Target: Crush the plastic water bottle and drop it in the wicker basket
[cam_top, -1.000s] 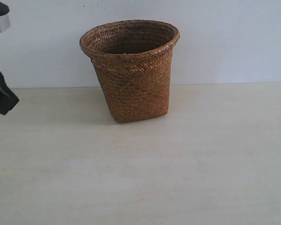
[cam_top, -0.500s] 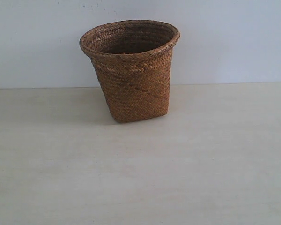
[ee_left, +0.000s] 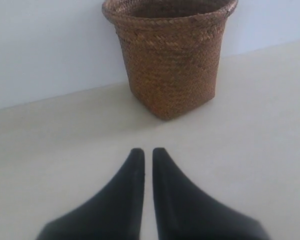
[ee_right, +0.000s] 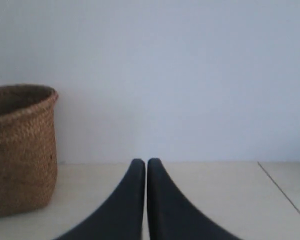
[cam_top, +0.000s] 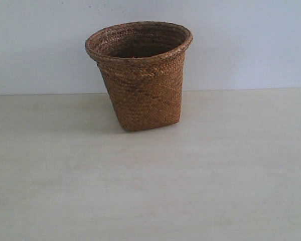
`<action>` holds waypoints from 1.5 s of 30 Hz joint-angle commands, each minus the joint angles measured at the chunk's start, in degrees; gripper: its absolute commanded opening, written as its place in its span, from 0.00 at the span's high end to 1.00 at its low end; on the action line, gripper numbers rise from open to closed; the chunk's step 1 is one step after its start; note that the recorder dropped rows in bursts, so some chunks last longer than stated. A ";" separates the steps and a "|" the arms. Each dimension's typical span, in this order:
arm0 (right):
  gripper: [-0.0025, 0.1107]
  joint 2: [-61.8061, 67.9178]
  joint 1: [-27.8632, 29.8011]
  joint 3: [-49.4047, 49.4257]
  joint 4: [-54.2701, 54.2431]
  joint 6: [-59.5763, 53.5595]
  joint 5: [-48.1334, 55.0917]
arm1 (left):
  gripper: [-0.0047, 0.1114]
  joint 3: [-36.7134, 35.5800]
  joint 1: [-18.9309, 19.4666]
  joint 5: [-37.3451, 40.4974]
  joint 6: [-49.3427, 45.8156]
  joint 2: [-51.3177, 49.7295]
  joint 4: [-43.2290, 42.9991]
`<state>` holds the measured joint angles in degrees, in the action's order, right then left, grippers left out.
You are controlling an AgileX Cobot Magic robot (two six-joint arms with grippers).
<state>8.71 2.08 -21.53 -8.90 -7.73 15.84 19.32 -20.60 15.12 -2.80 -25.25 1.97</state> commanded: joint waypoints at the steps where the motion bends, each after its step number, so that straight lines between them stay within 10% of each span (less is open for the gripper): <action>1: 0.98 -6.50 0.19 2.61 -0.82 -1.23 -3.88 | 0.92 -6.81 -0.04 -9.03 1.10 6.37 0.59; 13: 0.98 -7.67 0.19 17.55 -1.07 -2.89 -11.40 | 0.92 -13.50 -0.04 -15.12 3.60 9.79 0.59; 45: 0.98 -7.67 0.19 17.66 -1.07 -2.89 -8.25 | 0.92 -17.98 3.01 -15.12 1.11 18.25 0.14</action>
<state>1.19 2.17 -3.89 -9.75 -10.25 8.09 2.77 -19.67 0.61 -1.15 -9.49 1.92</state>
